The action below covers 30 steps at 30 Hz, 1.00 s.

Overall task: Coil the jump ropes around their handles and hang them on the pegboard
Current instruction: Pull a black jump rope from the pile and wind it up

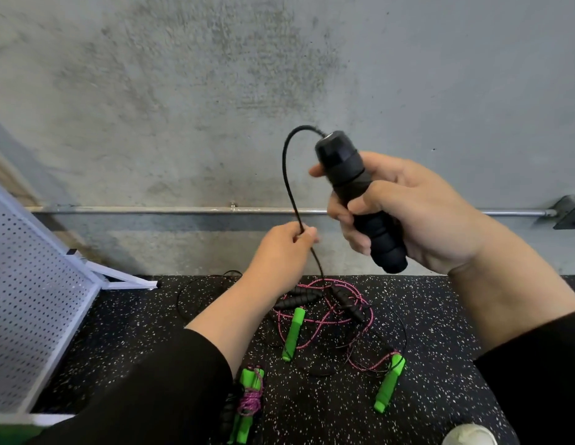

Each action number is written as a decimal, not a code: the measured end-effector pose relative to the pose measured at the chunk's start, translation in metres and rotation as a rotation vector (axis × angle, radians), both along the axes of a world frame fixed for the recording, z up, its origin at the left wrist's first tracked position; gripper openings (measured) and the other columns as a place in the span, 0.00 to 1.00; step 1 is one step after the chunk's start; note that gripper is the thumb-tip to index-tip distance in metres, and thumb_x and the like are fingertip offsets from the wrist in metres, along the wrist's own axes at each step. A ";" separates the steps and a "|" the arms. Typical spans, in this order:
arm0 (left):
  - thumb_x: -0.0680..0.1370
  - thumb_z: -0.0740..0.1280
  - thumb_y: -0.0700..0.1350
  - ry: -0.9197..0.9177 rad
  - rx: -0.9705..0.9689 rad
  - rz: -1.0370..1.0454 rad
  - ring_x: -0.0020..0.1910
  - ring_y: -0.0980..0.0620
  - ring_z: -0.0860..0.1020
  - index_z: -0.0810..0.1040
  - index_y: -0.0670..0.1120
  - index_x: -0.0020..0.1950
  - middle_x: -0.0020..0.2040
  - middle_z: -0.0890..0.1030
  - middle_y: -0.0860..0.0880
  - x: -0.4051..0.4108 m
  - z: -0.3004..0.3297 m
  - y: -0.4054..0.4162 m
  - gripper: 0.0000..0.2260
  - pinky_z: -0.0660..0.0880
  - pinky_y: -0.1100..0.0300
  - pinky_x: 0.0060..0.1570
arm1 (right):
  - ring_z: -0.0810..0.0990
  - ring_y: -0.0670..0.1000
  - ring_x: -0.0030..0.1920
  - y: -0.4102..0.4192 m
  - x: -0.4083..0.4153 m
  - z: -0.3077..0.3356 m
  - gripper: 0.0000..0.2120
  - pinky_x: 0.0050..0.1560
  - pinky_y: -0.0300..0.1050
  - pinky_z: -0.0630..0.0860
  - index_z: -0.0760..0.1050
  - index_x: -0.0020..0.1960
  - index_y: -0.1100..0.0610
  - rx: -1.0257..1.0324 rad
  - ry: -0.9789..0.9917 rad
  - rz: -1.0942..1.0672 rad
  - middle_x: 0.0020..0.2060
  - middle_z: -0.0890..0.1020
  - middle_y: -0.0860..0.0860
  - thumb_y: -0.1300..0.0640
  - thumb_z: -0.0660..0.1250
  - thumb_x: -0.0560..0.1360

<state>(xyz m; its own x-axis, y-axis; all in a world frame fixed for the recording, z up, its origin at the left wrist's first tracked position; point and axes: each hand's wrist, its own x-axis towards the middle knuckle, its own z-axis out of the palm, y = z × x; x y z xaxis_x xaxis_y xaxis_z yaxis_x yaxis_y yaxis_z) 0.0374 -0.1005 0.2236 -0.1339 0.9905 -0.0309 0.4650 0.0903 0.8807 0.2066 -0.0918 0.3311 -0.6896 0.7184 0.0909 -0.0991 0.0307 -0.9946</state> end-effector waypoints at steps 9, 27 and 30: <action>0.87 0.56 0.46 -0.624 0.207 0.014 0.33 0.50 0.73 0.76 0.44 0.46 0.34 0.73 0.49 -0.005 0.030 -0.005 0.14 0.71 0.57 0.32 | 0.79 0.53 0.29 0.016 0.001 -0.053 0.18 0.31 0.48 0.75 0.73 0.58 0.48 0.252 -0.652 -0.254 0.41 0.86 0.54 0.59 0.75 0.73; 0.85 0.61 0.42 -0.477 0.318 -0.001 0.30 0.52 0.69 0.80 0.46 0.47 0.31 0.71 0.51 0.008 0.034 -0.007 0.11 0.66 0.57 0.30 | 0.76 0.52 0.26 0.016 -0.007 -0.038 0.15 0.27 0.42 0.72 0.72 0.58 0.58 0.040 -0.334 -0.418 0.39 0.86 0.59 0.69 0.68 0.74; 0.86 0.58 0.40 -0.635 0.330 0.037 0.30 0.52 0.69 0.76 0.45 0.45 0.32 0.72 0.51 0.006 0.039 -0.006 0.12 0.67 0.57 0.29 | 0.77 0.51 0.26 0.016 -0.007 -0.041 0.15 0.28 0.43 0.73 0.72 0.57 0.58 0.064 -0.390 -0.412 0.38 0.86 0.58 0.69 0.68 0.74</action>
<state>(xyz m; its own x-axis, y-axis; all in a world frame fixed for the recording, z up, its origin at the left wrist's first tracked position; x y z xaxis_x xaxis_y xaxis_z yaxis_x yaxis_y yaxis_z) 0.0438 -0.1064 0.2626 -0.2234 0.9568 0.1860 -0.1444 -0.2212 0.9645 0.1997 -0.0756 0.2898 -0.3448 0.9366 -0.0621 0.3081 0.0505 -0.9500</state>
